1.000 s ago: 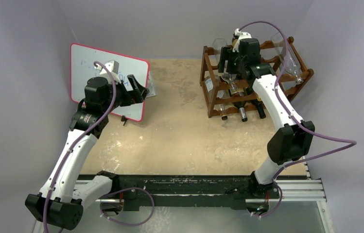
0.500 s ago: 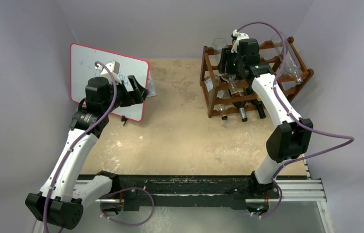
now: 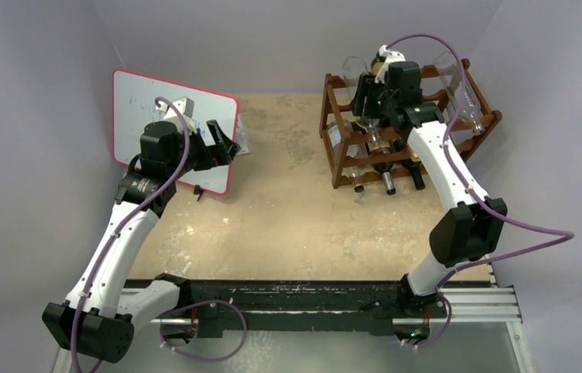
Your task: Take the wine bottle off the wine rack
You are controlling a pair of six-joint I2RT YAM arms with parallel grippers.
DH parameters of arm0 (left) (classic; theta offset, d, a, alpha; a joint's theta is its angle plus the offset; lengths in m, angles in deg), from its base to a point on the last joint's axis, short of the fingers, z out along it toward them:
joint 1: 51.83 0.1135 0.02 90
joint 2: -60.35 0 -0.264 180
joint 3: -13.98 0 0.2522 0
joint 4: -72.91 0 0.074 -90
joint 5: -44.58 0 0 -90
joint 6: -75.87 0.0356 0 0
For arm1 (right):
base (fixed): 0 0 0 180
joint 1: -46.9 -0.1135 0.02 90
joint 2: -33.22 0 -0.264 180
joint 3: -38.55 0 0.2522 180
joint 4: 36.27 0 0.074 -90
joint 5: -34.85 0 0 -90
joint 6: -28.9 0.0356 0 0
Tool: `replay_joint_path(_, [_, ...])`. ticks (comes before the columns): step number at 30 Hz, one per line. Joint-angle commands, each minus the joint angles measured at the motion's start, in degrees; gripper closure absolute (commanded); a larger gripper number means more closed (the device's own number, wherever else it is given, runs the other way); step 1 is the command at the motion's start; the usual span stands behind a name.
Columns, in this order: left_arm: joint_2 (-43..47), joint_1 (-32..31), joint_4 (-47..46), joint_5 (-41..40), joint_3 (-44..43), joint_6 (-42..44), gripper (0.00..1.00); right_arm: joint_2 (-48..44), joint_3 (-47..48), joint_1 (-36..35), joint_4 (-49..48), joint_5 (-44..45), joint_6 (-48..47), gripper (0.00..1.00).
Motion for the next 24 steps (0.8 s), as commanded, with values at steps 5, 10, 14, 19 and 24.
replay_joint_path(5, [0.46,0.25,-1.62,1.99,-1.91,-1.14,0.02,-6.58,0.98,2.12,-7.75,-6.17,5.72,1.0])
replay_joint_path(10, [0.66,0.25,-1.73,3.52,-1.87,-0.97,0.03,-9.38,0.5,2.98,-7.94,-13.36,7.38,1.0])
replay_joint_path(14, [0.55,-0.43,-4.05,6.8,-0.92,-1.35,0.03,-12.53,-0.91,2.98,-7.84,-22.0,7.45,1.0])
replay_joint_path(19, [0.47,-6.45,-8.14,8.03,0.13,0.14,0.02,-14.91,-2.27,2.83,-5.67,-29.98,6.42,1.0])
replay_joint_path(24, [0.39,-15.59,-12.19,4.25,1.77,4.33,0.01,-16.18,-2.31,1.25,0.59,-34.79,3.66,1.0])
